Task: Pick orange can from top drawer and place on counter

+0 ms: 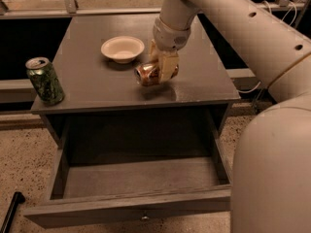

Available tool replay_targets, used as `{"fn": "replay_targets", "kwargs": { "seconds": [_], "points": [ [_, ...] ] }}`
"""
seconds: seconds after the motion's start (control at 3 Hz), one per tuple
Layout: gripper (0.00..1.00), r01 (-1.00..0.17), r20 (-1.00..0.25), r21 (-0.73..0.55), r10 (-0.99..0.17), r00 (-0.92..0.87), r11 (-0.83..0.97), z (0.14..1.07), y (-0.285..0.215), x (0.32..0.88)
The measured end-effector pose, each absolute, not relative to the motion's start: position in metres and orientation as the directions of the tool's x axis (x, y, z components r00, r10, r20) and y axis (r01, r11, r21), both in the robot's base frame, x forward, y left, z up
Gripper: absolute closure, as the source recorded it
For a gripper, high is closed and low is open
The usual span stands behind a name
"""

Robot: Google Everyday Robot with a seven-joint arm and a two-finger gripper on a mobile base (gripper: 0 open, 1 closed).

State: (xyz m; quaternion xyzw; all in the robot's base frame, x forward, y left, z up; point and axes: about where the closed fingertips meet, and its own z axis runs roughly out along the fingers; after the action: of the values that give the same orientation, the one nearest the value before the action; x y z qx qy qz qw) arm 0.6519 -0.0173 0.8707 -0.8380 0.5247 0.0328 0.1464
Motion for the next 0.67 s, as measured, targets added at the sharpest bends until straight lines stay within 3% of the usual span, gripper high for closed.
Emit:
{"fn": "replay_targets", "kwargs": {
  "seconds": [0.33, 0.67],
  "points": [
    [0.67, -0.888, -0.207, -0.222, -0.871, 0.446, -0.402, 0.8698, -0.0175, 0.6539],
    [0.36, -0.888, -0.207, -0.222, -0.871, 0.446, -0.402, 0.8697, -0.0174, 0.6539]
  ]
}}
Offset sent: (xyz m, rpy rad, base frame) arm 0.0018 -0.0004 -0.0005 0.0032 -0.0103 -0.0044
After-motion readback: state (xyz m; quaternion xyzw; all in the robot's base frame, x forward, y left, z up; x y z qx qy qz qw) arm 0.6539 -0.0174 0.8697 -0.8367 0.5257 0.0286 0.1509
